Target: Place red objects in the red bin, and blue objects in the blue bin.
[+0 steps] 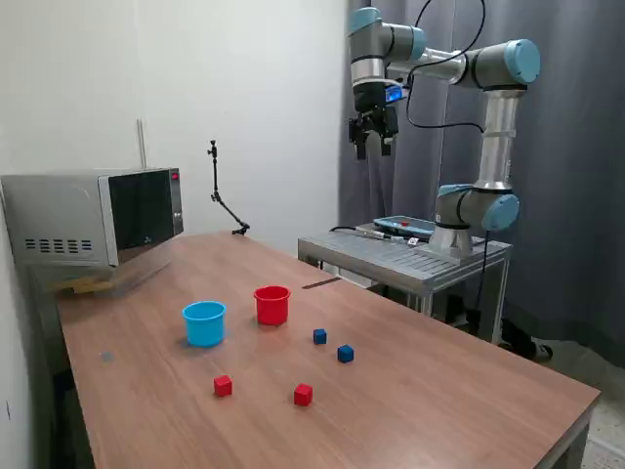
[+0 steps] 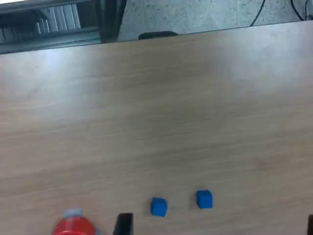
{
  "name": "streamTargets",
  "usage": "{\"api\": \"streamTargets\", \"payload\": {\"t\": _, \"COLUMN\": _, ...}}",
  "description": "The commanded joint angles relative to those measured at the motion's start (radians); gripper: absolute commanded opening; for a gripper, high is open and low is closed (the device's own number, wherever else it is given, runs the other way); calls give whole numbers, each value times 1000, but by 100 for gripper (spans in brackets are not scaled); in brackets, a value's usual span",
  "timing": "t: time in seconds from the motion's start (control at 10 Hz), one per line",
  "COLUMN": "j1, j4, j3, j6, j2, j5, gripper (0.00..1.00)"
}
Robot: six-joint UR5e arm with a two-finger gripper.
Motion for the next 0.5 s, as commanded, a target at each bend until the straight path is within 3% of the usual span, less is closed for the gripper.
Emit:
{"api": "streamTargets", "payload": {"t": 0.0, "j1": 5, "j4": 9, "j3": 17, "j6": 21, "j2": -11, "j5": -120, "gripper": 100}}
{"api": "streamTargets", "payload": {"t": 0.4, "j1": 5, "j4": 9, "j3": 23, "j6": 21, "j2": -11, "j5": -121, "gripper": 100}}
